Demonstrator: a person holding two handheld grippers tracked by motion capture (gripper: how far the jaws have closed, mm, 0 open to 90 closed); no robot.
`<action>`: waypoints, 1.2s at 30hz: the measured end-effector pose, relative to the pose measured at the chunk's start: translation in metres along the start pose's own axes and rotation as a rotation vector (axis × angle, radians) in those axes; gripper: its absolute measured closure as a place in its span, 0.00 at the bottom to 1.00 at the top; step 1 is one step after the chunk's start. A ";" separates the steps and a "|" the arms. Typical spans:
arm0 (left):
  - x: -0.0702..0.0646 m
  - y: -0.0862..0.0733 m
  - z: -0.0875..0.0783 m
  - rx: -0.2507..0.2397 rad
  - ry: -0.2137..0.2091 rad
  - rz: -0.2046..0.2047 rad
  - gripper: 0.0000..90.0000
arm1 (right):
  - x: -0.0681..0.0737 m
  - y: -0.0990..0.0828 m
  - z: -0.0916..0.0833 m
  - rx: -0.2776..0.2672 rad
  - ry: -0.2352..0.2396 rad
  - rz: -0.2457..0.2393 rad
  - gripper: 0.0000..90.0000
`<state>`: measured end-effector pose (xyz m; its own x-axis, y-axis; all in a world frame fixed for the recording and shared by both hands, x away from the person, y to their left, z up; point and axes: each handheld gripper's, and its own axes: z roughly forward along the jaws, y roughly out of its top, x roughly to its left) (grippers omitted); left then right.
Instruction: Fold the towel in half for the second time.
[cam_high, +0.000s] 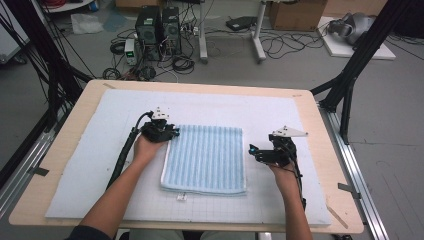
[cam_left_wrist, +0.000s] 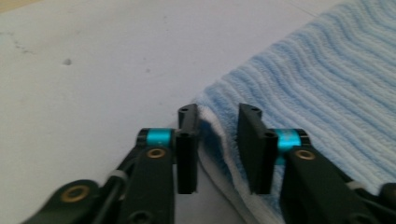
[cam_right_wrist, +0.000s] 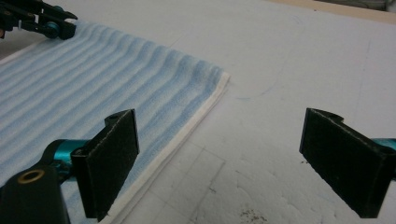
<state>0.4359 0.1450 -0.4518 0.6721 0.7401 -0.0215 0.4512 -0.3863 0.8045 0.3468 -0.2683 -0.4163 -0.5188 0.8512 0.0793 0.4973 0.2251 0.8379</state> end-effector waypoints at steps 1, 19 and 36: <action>0.000 0.000 0.000 0.000 -0.008 0.009 0.83 | 0.001 0.000 0.002 0.007 0.003 -0.003 0.12; 0.005 -0.001 -0.001 -0.010 -0.050 -0.039 0.94 | -0.006 0.031 0.077 0.153 0.000 0.031 0.21; 0.006 -0.002 -0.001 -0.017 -0.059 -0.051 0.95 | 0.002 0.037 0.106 0.216 0.046 -0.030 0.90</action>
<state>0.4382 0.1507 -0.4524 0.6823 0.7245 -0.0976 0.4762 -0.3391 0.8113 0.4377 -0.2079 -0.4421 -0.5647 0.8209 0.0850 0.6159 0.3507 0.7055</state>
